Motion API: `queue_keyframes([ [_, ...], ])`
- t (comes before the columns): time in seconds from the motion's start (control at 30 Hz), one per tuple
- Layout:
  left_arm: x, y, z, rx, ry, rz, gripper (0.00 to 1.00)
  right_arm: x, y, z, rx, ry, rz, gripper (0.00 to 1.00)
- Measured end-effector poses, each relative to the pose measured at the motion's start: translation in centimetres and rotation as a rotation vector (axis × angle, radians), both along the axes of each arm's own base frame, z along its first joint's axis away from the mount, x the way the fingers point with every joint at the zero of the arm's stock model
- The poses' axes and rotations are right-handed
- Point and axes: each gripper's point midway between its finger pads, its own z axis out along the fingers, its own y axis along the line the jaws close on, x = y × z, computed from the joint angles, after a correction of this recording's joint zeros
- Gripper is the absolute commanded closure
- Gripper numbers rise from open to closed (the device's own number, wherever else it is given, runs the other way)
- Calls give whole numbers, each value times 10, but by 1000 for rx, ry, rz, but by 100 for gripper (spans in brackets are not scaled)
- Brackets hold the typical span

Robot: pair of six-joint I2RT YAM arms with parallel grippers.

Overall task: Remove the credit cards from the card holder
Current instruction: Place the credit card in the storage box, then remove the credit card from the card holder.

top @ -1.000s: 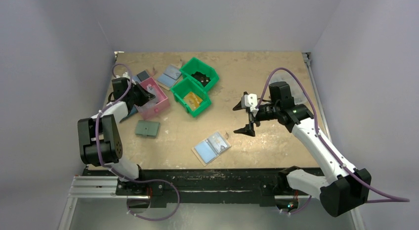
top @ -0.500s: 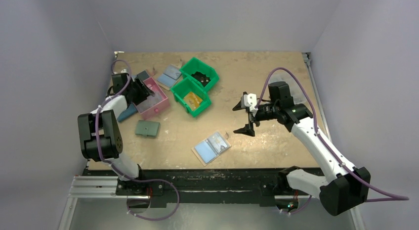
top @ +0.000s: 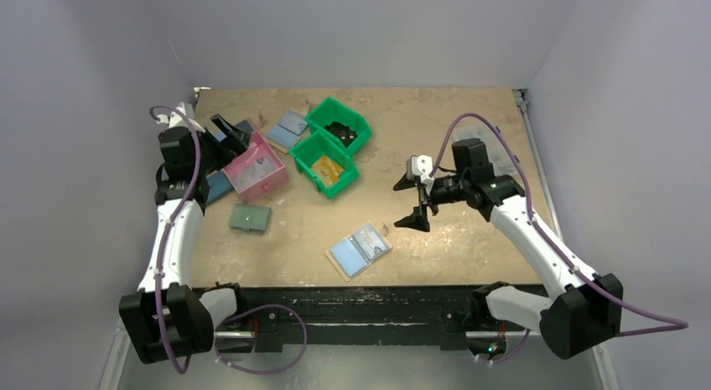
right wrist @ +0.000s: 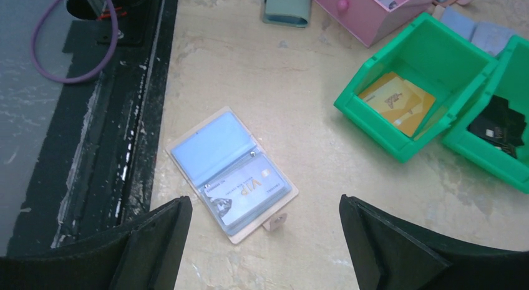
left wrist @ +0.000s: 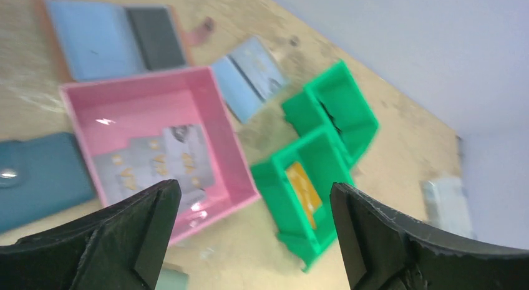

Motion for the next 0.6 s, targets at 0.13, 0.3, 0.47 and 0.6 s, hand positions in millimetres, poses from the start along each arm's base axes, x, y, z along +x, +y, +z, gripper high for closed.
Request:
queue_keyframes([
  [0.13,-18,-36,-10,-134,-7,-146,14,0,3,-10,7,63,10,3],
  [0.3,-61,-84,-65,-334,129,-287,15,0,4,-25,0,121,4,13],
  [0.47,-116,-162,-62,-383,116,-515,23,2,7,-44,-31,165,-1,29],
  [0.6,-153,-204,-59,-432,54,-642,32,-2,16,-64,-78,203,22,36],
])
